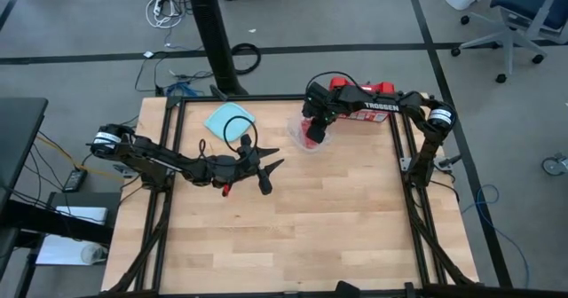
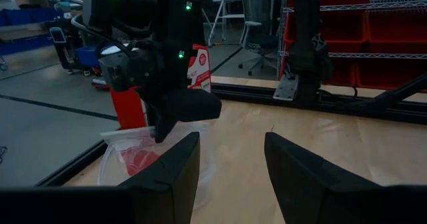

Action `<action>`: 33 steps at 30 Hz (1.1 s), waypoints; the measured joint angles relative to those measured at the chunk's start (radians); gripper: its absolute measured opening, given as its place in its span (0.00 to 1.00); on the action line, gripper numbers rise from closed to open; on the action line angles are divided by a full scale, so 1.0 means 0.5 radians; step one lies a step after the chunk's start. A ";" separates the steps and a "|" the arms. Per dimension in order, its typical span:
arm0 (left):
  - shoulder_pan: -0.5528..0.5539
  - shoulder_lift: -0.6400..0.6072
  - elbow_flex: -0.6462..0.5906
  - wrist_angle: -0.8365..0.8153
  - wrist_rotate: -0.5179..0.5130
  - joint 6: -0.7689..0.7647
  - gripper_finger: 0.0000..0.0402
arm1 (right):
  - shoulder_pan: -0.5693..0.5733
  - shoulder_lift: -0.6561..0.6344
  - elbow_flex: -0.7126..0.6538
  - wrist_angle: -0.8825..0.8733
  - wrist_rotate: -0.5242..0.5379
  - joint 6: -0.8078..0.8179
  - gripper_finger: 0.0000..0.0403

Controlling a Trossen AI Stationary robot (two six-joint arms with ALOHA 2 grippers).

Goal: Roll bandage
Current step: Put the transparent zip bag with the red bandage into the transparent ood container

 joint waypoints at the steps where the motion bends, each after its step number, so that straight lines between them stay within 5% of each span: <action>1: 0.000 0.000 0.000 0.000 0.000 0.000 0.43 | 0.003 0.000 0.000 0.014 0.007 0.012 0.17; 8: 0.000 0.000 0.000 0.000 0.000 0.000 0.43 | 0.004 0.001 0.000 0.042 -0.366 0.050 0.17; 14: 0.000 0.000 0.000 -0.001 -0.001 0.000 0.43 | 0.002 0.001 0.000 0.029 0.012 0.091 0.16; 18: 0.000 0.001 0.000 0.000 -0.001 0.000 0.43 | 0.024 0.002 0.000 -0.009 -0.219 0.016 0.17; 24: 0.000 0.000 0.000 0.000 -0.001 0.000 0.43 | 0.103 0.002 -0.120 -0.024 -0.266 -0.097 0.27; 28: 0.000 0.000 0.000 0.001 -0.001 0.000 0.43 | 0.111 0.002 -0.216 0.061 -0.075 -0.100 0.33; 33: 0.000 0.000 0.000 0.000 -0.001 0.000 0.43 | 0.099 0.002 -0.221 0.104 -0.219 -0.148 0.38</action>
